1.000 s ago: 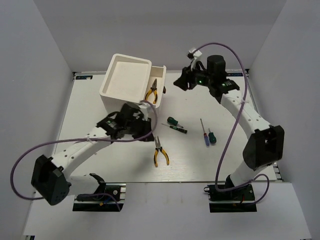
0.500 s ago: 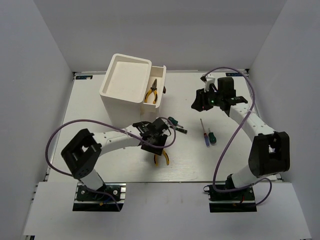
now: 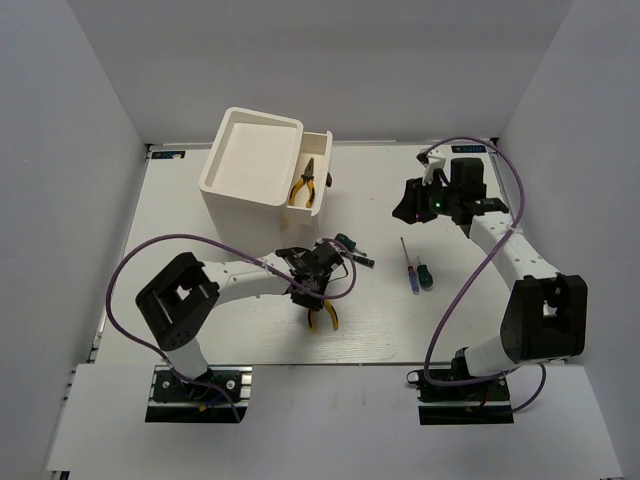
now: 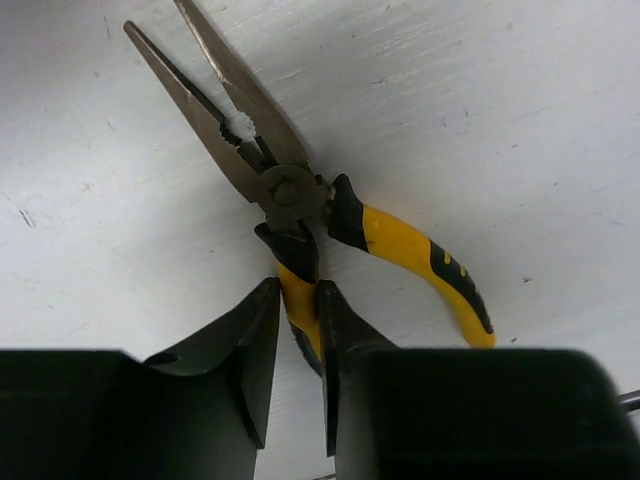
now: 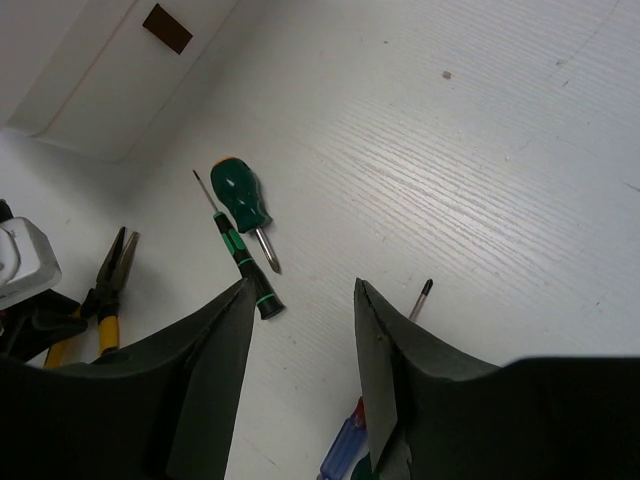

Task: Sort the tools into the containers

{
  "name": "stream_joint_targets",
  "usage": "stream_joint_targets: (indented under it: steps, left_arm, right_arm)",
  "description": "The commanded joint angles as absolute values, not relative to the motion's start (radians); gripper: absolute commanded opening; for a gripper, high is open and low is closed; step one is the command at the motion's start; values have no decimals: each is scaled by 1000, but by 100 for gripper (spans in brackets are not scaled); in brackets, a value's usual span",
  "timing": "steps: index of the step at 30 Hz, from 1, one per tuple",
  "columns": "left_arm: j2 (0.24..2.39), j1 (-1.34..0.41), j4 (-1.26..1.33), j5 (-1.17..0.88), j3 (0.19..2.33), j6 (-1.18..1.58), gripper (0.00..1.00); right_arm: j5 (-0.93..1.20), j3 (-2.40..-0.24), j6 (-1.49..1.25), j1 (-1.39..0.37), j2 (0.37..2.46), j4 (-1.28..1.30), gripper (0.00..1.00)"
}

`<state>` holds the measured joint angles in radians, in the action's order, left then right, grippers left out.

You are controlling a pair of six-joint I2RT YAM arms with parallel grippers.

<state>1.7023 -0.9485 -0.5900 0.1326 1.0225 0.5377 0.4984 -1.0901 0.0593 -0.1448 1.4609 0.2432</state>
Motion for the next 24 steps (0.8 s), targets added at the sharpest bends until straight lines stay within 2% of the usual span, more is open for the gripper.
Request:
stream_joint_targets:
  steps: [1,8,13,19,24]
  left_arm:
    - [1703,-963,-586,161,1011,538,30]
    - [1712,-992,-604,161,1000,549,19]
    - [1672,-1023,-615,150,1092,511,1]
    - [1568,-1034,-650,123,1323,456,0]
    - [1568,-1014,-682,159,1494,417,0]
  right_arm:
    - [528,-1083,41,-130,1425,227,50]
    - [551,-1085,32,-103,1424,229,49]
    - [563,-1081,28,-95,1417,227,49]
    - [563,-1075,29,-77,1407,232,48]
    - [563,-1063,28,-60,1401,232,48]
